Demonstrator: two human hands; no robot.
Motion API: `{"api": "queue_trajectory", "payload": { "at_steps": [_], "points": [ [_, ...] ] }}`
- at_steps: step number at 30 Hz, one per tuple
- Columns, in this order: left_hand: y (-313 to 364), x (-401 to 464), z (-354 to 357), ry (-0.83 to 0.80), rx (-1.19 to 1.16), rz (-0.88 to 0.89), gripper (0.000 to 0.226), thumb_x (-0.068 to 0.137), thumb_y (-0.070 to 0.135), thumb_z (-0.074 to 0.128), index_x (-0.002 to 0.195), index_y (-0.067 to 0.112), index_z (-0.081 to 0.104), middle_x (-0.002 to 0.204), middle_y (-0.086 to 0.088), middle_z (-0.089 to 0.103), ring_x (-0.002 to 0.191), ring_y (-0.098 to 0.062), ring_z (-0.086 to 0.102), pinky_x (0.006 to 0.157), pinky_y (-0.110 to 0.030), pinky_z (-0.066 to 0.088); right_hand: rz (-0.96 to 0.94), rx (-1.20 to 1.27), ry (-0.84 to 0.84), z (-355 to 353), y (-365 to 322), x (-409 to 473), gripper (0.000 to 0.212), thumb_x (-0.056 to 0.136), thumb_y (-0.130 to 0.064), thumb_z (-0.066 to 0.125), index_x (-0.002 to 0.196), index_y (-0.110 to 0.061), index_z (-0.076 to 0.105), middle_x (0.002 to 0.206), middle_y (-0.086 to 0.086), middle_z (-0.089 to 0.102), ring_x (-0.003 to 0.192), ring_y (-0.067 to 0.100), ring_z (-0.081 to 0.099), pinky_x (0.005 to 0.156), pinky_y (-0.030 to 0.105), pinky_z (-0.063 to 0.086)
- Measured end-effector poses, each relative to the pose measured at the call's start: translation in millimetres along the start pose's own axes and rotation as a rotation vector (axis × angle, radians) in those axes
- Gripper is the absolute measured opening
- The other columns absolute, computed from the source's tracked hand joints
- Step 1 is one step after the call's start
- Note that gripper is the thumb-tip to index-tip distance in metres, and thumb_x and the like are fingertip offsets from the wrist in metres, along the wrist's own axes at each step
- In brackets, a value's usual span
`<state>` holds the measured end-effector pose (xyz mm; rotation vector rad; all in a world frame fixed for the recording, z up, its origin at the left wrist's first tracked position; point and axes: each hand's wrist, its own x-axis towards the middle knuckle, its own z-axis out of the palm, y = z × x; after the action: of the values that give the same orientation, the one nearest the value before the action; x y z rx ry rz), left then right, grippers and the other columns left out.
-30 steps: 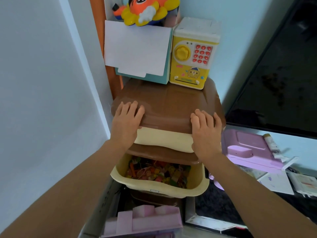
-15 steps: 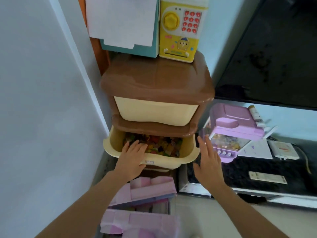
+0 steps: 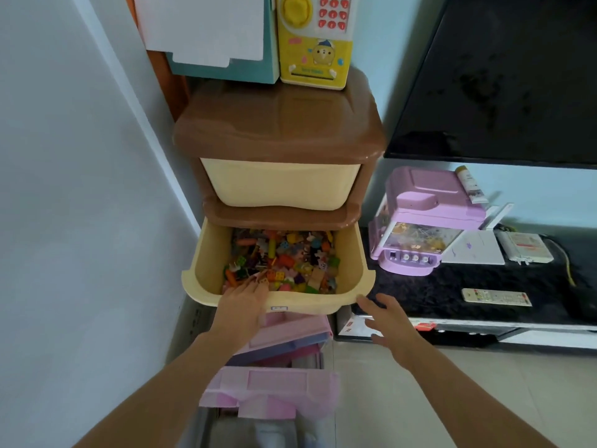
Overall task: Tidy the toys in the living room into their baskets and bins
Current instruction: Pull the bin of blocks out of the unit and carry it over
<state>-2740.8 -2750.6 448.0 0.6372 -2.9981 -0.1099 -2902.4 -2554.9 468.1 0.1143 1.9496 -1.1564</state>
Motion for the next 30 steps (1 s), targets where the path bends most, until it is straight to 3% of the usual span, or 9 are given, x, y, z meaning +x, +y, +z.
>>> {"api": "queue_trajectory", "payload": {
  "at_steps": [4,8,11,12,14,17,21,24,30],
  "points": [
    [16,-31,-3,-0.097,-0.034,0.023,0.067,0.021,0.019,0.093,0.084,0.018,0.072,0.075,0.005,0.073,0.055,-0.011,0.066,0.042,-0.017,0.048,0.092,0.119,-0.072,7,4,-10,0.049,0.088,-0.034,0.061,0.129,-0.013,0.043,0.111,0.020,0.053,0.116,0.040,0.050,0.099,0.053,0.040],
    [30,-56,-1,-0.128,-0.033,0.037,0.064,0.025,0.014,0.091,0.085,0.021,0.070,0.070,0.008,0.070,0.054,-0.009,0.064,0.045,-0.015,0.047,0.153,0.354,-0.157,9,17,-24,0.049,0.087,-0.017,0.063,0.131,-0.012,0.042,0.107,0.014,0.054,0.105,0.038,0.056,0.079,0.047,0.048],
    [32,-64,-16,-0.129,-0.011,-0.024,0.057,0.027,0.016,0.092,0.078,0.022,0.068,0.064,0.010,0.066,0.052,-0.008,0.062,0.046,-0.013,0.046,0.166,0.552,-0.130,12,18,-33,0.044,0.088,0.003,0.054,0.129,-0.010,0.044,0.108,0.014,0.054,0.102,0.032,0.056,0.089,0.047,0.048],
    [30,-66,-22,-0.135,0.002,-0.052,0.054,0.034,0.017,0.092,0.083,0.019,0.069,0.069,0.007,0.068,0.057,-0.011,0.065,0.050,-0.014,0.048,0.173,0.574,-0.111,14,16,-36,0.044,0.088,0.005,0.054,0.128,-0.010,0.044,0.114,0.016,0.052,0.109,0.034,0.053,0.090,0.047,0.048],
    [33,-72,-35,-0.184,-0.049,-0.086,0.049,0.067,0.017,0.080,0.112,0.012,0.063,0.100,-0.004,0.070,0.089,-0.021,0.067,0.075,-0.022,0.051,0.176,0.590,-0.105,16,15,-47,0.043,0.086,0.006,0.055,0.126,-0.008,0.045,0.119,0.017,0.051,0.116,0.036,0.050,0.089,0.048,0.048],
    [39,-80,-48,-0.258,-0.047,-0.104,0.043,0.091,0.020,0.055,0.133,0.016,0.046,0.128,-0.001,0.056,0.117,-0.020,0.053,0.093,-0.026,0.040,0.192,0.592,-0.113,14,18,-59,0.039,0.083,0.007,0.059,0.116,-0.009,0.047,0.105,0.014,0.050,0.105,0.033,0.051,0.087,0.048,0.050],
    [65,-94,-64,-0.243,-0.083,-0.068,0.035,0.090,0.018,0.057,0.124,0.011,0.053,0.116,-0.004,0.062,0.105,-0.024,0.059,0.082,-0.030,0.044,0.196,0.534,-0.088,-12,30,-71,0.035,0.081,0.005,0.062,0.111,-0.006,0.049,0.107,0.017,0.051,0.099,0.032,0.053,0.060,0.043,0.057],
    [98,-98,-70,-0.209,-0.085,0.035,0.033,0.089,0.019,0.056,0.120,0.008,0.057,0.109,-0.009,0.065,0.100,-0.028,0.063,0.078,-0.032,0.047,0.242,0.494,-0.050,-45,51,-80,0.039,0.081,0.000,0.063,0.117,-0.002,0.049,0.116,0.021,0.053,0.101,0.037,0.057,0.038,0.037,0.053],
    [203,-102,-67,-0.307,0.054,0.220,0.036,0.095,0.033,0.046,0.129,0.023,0.044,0.126,0.007,0.054,0.115,-0.012,0.050,0.092,-0.026,0.041,0.300,0.611,-0.009,-144,131,-116,0.027,0.086,-0.003,0.059,0.109,-0.002,0.045,0.114,0.026,0.052,0.104,0.044,0.058,0.036,0.038,0.051]
  ]
}}
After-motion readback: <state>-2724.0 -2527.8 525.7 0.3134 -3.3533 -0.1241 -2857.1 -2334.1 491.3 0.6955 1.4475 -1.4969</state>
